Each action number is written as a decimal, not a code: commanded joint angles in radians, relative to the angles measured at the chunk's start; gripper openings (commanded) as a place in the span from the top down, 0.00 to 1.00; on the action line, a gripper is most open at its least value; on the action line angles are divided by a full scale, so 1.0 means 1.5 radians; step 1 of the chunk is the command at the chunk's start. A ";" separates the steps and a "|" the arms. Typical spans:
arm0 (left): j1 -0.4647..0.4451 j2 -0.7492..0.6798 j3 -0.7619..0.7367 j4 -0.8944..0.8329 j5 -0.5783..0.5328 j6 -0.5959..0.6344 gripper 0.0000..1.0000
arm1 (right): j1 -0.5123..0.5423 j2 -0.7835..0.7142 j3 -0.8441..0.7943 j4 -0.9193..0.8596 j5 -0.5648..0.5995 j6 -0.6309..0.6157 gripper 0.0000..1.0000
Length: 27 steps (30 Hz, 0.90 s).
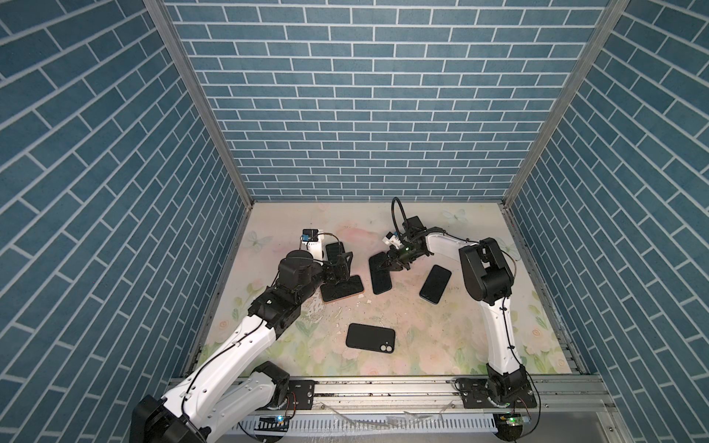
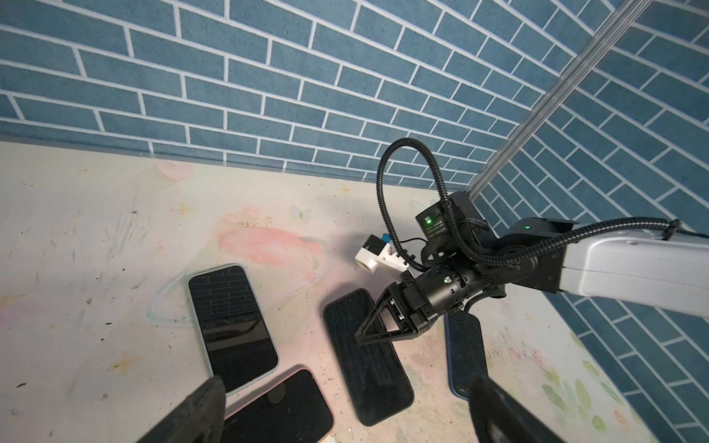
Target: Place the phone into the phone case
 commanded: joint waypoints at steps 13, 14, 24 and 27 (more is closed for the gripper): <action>0.005 -0.050 -0.036 -0.024 -0.021 -0.055 0.00 | 0.010 -0.087 -0.004 -0.056 0.285 -0.026 0.48; 0.006 -0.060 -0.048 -0.020 -0.034 -0.074 0.00 | 0.010 -0.113 -0.020 -0.051 0.314 -0.025 0.47; 0.030 -0.150 -0.122 -0.049 -0.053 -0.187 0.01 | 0.008 -0.449 -0.225 0.027 0.592 -0.057 0.47; 0.030 -0.128 -0.105 -0.088 -0.018 -0.151 0.00 | 0.008 -0.522 -0.270 0.025 0.618 -0.073 0.48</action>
